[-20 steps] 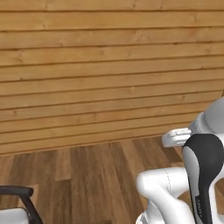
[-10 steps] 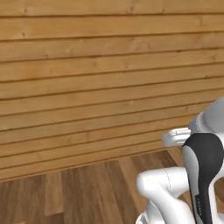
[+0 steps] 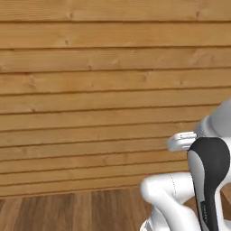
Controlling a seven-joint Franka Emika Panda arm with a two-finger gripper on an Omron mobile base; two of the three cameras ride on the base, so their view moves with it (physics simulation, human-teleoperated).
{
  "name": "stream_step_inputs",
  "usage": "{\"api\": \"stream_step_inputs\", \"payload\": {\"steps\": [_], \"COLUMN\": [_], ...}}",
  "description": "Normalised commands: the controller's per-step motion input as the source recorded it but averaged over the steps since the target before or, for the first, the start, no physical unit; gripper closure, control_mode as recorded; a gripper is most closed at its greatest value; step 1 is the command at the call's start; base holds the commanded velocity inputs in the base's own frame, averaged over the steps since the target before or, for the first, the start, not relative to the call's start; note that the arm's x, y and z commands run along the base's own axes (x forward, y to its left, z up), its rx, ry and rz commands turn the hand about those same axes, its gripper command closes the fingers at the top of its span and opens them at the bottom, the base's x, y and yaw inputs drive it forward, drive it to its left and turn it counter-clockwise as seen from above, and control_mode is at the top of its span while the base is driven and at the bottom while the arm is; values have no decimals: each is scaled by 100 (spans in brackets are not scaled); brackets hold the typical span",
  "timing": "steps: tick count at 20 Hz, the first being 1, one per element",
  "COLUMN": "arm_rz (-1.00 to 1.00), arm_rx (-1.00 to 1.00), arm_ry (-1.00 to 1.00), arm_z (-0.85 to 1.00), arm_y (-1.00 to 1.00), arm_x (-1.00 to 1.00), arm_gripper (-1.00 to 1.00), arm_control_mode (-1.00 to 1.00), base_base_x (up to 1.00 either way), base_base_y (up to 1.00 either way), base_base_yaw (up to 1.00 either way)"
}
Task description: Take the strawberry from the fridge and place it on top of the pancake, located on the dining counter.
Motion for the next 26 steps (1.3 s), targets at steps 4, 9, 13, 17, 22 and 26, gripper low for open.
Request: {"api": "stream_step_inputs", "payload": {"steps": [4, 9, 13, 17, 22, 26], "arm_rz": [0, 0, 0, 0, 0, 0], "arm_rx": [0, 0, 0, 0, 0, 0], "arm_ry": [0, 0, 0, 0, 0, 0], "arm_z": [0, 0, 0, 0, 0, 0], "arm_y": [0, 0, 0, 0, 0, 0], "arm_x": [0, 0, 0, 0, 0, 0], "arm_gripper": [100, 100, 100, 100, 100, 100], "arm_control_mode": [100, 100, 100, 100, 100, 100], "base_base_x": [88, 48, 23, 37, 52, 61], "base_base_y": [74, 45, 30, 3, -5, -27], "base_base_yaw": [55, 79, 90, 93, 88, 91]}}
